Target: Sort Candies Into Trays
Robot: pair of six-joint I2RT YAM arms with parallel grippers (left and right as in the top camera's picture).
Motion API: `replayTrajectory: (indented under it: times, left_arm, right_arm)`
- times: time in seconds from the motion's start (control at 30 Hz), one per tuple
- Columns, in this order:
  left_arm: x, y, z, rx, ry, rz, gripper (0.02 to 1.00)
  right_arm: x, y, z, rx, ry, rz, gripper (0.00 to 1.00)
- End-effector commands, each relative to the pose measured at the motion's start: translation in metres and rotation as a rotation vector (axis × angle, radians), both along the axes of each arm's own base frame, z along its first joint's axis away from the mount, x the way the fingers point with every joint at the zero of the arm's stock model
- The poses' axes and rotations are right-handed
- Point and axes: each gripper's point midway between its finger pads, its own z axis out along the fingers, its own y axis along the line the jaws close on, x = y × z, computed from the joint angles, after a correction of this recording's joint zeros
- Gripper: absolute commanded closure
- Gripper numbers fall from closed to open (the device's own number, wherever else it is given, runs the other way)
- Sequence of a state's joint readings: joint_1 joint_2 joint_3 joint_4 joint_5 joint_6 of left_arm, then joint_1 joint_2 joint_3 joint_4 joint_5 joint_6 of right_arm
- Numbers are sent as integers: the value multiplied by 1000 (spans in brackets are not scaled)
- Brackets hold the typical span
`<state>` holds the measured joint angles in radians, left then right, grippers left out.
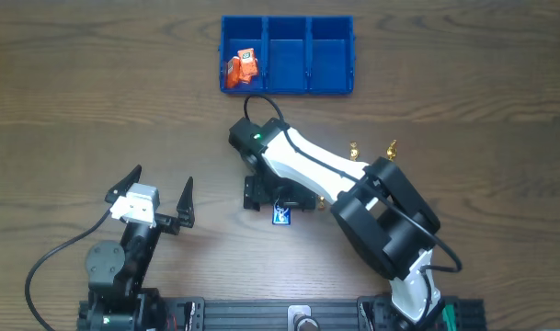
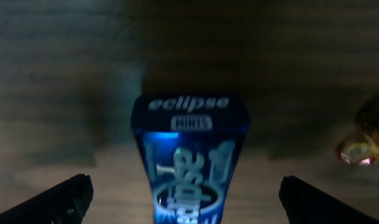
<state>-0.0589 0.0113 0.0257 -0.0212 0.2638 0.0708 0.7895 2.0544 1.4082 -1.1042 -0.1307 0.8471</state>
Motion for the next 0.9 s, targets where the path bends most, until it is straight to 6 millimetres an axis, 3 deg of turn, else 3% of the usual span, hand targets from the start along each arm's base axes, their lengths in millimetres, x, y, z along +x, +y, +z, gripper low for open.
replayTrajectory:
  times: [0.03, 0.43, 0.7, 0.9]
  left_arm:
    - [-1, -1, -16, -10, 47, -10, 20]
    - [-1, -1, -16, -10, 47, -10, 23]
    - [-1, -1, -16, -10, 47, -10, 20]
    - [-1, -1, -16, -10, 47, -10, 20]
  right_arm:
    - [7, -4, -9, -42, -24, -12, 3]
    - [12, 0, -15, -23, -54, -11, 91]
    - [13, 1, -19, -14, -63, -11, 268]
    - [12, -2, -18, -28, -60, -3, 321]
